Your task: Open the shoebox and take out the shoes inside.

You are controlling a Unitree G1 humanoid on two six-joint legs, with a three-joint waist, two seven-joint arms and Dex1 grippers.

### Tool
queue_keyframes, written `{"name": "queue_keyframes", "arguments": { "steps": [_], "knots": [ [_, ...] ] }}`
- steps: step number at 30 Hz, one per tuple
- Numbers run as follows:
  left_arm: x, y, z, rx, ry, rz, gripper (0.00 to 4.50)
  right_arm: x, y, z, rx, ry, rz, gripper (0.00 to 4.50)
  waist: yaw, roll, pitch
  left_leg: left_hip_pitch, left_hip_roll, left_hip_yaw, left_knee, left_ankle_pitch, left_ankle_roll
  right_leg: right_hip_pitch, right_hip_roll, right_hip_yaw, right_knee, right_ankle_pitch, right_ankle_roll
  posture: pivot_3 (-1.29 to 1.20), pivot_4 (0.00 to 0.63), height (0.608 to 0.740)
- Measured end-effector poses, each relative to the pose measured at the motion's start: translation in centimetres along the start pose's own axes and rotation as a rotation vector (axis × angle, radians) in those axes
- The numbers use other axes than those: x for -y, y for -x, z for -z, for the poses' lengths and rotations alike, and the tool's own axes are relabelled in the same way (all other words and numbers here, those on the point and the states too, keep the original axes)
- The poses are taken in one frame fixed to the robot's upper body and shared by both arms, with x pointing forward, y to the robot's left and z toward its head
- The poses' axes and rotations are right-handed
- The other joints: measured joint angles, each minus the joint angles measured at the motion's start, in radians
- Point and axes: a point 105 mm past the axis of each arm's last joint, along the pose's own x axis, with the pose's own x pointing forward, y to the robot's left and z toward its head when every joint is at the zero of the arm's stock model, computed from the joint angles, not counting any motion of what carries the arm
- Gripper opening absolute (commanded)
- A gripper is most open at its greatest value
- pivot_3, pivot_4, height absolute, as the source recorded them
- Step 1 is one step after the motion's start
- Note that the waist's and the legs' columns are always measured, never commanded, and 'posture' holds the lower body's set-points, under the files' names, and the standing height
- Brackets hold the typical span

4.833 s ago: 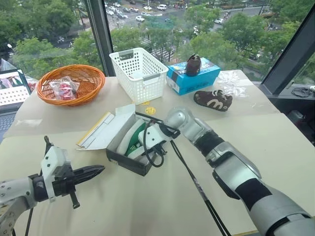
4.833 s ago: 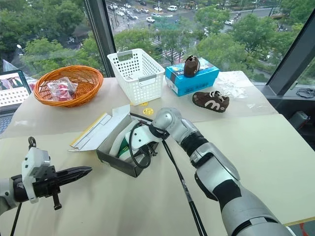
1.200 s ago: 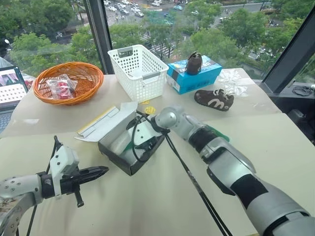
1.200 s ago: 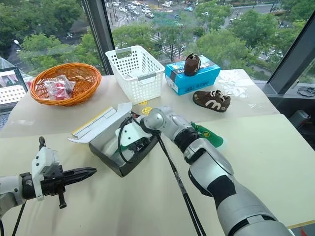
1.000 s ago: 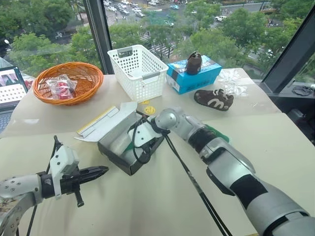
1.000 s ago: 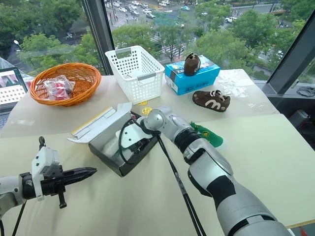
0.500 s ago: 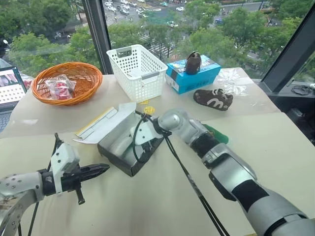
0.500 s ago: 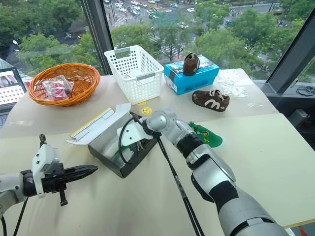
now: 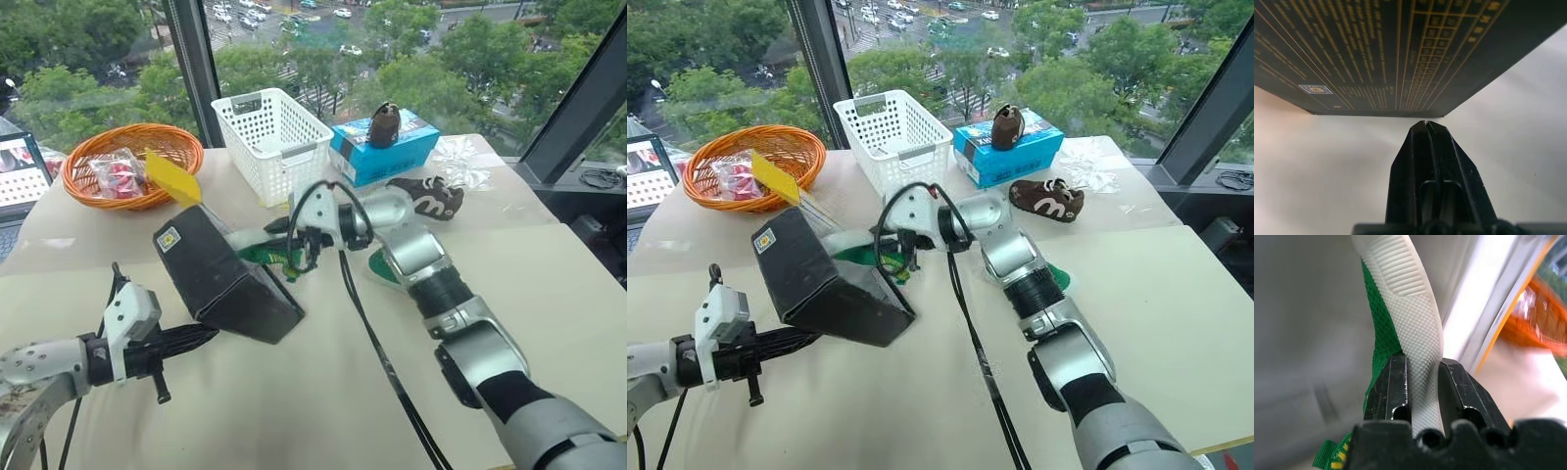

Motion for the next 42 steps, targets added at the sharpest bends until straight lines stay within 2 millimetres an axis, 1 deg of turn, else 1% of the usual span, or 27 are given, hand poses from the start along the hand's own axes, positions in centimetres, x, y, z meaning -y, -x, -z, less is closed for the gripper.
{"name": "queue_keyframes", "arguments": {
  "steps": [2, 4, 9, 16, 18, 20, 23, 24, 25, 26, 28, 31, 33, 34, 39, 42],
  "knots": [
    [0.0, 0.0, 0.0, -0.001, -0.001, 0.001, 0.0, -0.9, -0.5, 1.1, -0.053, 0.035, -0.02, 0.67, 0.0, 0.0, 0.0, 0.0, 0.0, 0.0, 0.0, 0.0, -0.001, 0.0, 0.001, 0.0, 0.0, 0.0, 0.0, 0.0, 0.15, 0.731],
    [0.0, 0.0, -0.1, -0.002, -0.006, 0.003, 0.0, -1.2, -0.8, 1.4, -0.076, 0.067, -0.025, 0.67, -0.004, 0.0, 0.0, 0.0, 0.0, 0.001, 0.0, 0.001, -0.002, -0.001, 0.001, 0.001, 0.0, 0.0, 0.0, 0.0, 0.15, 0.731],
    [0.0, 0.0, -0.2, -0.002, -0.01, 0.006, 0.0, -0.6, -1.0, 1.4, -0.118, 0.166, -0.006, 0.67, -0.003, 0.0, 0.0, 0.0, 0.0, 0.001, 0.0, 0.002, -0.002, -0.001, 0.001, 0.001, 0.0, 0.0, 0.0, 0.0, 0.15, 0.731],
    [-0.2, 0.7, 0.1, -0.021, -0.002, -0.015, 0.0, -0.8, -1.8, 0.5, -0.094, 0.193, -0.016, 0.67, -0.004, 0.0, 0.0, 0.0, 0.001, 0.001, 0.0, 0.002, -0.003, -0.001, 0.001, 0.001, 0.0, 0.0, 0.0, 0.0, 0.15, 0.731],
    [-0.6, 1.4, 0.3, -0.03, 0.004, -0.047, 0.0, -0.7, -1.9, 0.4, -0.095, 0.213, -0.016, 0.67, -0.004, 0.0, 0.0, 0.0, 0.001, 0.001, 0.0, 0.002, -0.003, -0.001, 0.001, 0.001, 0.0, 0.0, 0.0, 0.0, 0.15, 0.731],
    [-1.2, 2.7, 0.8, -0.054, 0.021, -0.092, 0.0, -0.6, -1.9, 0.3, -0.1, 0.23, -0.017, 0.67, -0.006, 0.0, 0.0, 0.0, 0.001, 0.001, 0.0, 0.002, -0.003, -0.001, 0.001, 0.001, 0.0, 0.0, 0.0, 0.0, 0.15, 0.731],
    [-2.7, 6.1, 2.3, -0.146, 0.046, -0.21, 0.0, -0.5, -2.0, 0.0, -0.095, 0.249, -0.021, 0.67, -0.012, 0.0, 0.0, 0.0, 0.001, 0.001, 0.0, 0.002, -0.003, -0.002, 0.001, 0.0, 0.0, 0.0, 0.0, 0.0, 0.15, 0.731],
    [-3.2, 7.4, 2.8, -0.177, 0.05, -0.252, 0.0, -0.6, -2.1, -0.3, -0.088, 0.256, -0.03, 0.67, -0.015, 0.0, 0.0, 0.0, 0.001, 0.001, -0.001, 0.002, -0.003, -0.002, 0.002, 0.0, 0.0, -0.001, 0.0, 0.0, 0.15, 0.731],
    [-3.5, 8.1, 2.9, -0.194, 0.049, -0.277, 0.0, -0.6, -2.2, -0.4, -0.083, 0.264, -0.036, 0.67, -0.016, 0.0, 0.0, 0.0, 0.001, 0.001, -0.001, 0.002, -0.003, -0.002, 0.001, 0.0, 0.0, -0.001, 0.0, 0.0, 0.15, 0.731],
    [-3.7, 8.7, 2.8, -0.199, 0.037, -0.295, 0.0, -0.7, -2.5, -1.0, -0.071, 0.284, -0.048, 0.67, -0.018, 0.0, 0.0, -0.001, 0.001, 0.001, 0.0, 0.001, -0.003, -0.002, 0.001, 0.0, 0.0, -0.001, 0.0, 0.0, 0.15, 0.731],
    [-3.7, 9.3, 2.7, -0.206, 0.028, -0.306, 0.0, -1.0, -3.0, -2.5, -0.043, 0.344, -0.079, 0.67, -0.019, 0.0, 0.0, -0.001, 0.001, 0.001, 0.0, 0.002, -0.003, -0.002, 0.001, 0.0, 0.0, -0.001, 0.0, 0.0, 0.15, 0.731],
    [-3.6, 9.1, 2.4, -0.199, 0.017, -0.295, 0.0, -1.6, -3.9, -5.0, 0.022, 0.423, -0.111, 0.67, -0.02, 0.0, 0.0, -0.001, 0.001, 0.0, 0.0, 0.001, -0.003, -0.002, 0.001, 0.0, 0.0, -0.001, 0.0, 0.0, 0.15, 0.731],
    [-3.6, 8.7, 1.5, -0.168, -0.008, -0.283, 0.0, -2.3, -4.4, -6.6, 0.067, 0.461, -0.144, 0.67, -0.018, 0.0, 0.0, -0.001, 0.001, 0.0, 0.0, 0.002, -0.003, -0.002, 0.0, 0.0, 0.001, 0.0, 0.0, 0.0, 0.15, 0.731],
    [-3.6, 8.6, 1.3, -0.16, -0.018, -0.28, 0.0, -2.4, -4.4, -7.0, 0.083, 0.463, -0.152, 0.67, -0.017, 0.0, 0.0, -0.001, 0.001, 0.0, 0.0, 0.002, -0.003, -0.002, 0.0, 0.0, 0.001, 0.0, 0.0, 0.0, 0.15, 0.731],
    [-3.6, 8.5, 1.1, -0.157, -0.021, -0.277, 0.0, -1.9, -4.0, -7.9, 0.112, 0.421, -0.161, 0.67, -0.02, -0.001, 0.0, -0.001, 0.001, 0.0, 0.0, 0.002, -0.003, -0.002, -0.001, -0.001, 0.001, 0.0, -0.001, 0.0, 0.15, 0.731],
    [-3.5, 8.8, 0.9, -0.159, -0.025, -0.282, 0.0, -1.5, -3.7, -8.0, 0.118, 0.405, -0.145, 0.67, -0.021, -0.001, 0.0, -0.001, 0.001, 0.0, 0.0, 0.002, -0.004, -0.002, 0.0, -0.001, 0.001, 0.0, -0.001, 0.0, 0.15, 0.731]
  ]
}}
